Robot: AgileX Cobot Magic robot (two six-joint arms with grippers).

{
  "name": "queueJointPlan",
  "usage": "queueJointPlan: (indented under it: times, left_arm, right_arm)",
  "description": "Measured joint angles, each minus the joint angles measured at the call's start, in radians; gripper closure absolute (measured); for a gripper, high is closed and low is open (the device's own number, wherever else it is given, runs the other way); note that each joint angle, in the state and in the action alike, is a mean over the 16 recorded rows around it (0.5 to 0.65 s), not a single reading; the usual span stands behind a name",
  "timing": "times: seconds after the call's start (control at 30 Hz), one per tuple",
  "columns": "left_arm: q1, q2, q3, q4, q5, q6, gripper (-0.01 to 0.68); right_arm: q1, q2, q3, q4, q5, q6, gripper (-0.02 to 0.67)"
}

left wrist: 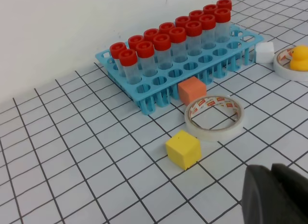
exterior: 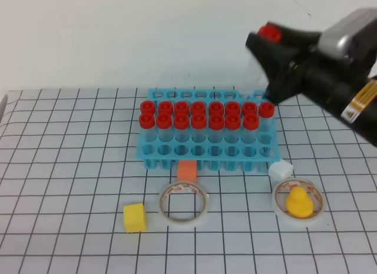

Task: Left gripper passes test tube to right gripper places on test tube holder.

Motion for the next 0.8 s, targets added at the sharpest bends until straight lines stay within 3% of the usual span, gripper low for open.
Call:
queueJointPlan:
  times: [0.23, 0.47, 0.8]
  left_arm:
    - [0.0, 0.0, 0.0, 0.0, 0.0, 0.0, 0.674]
    - [0.0, 0.0, 0.0, 0.0, 0.0, 0.0, 0.674]
    - [0.0, 0.0, 0.0, 0.0, 0.0, -0.001, 0.674]
  right_arm:
    - [-0.001, 0.078, 0.01, -0.058, -0.042, -0.11, 0.368]
    - [-0.001, 0.136, 0.011, 0.028, 0.026, -0.193, 0.368]
    - [-0.001, 0.259, 0.011, 0.168, -0.109, -0.277, 0.368]
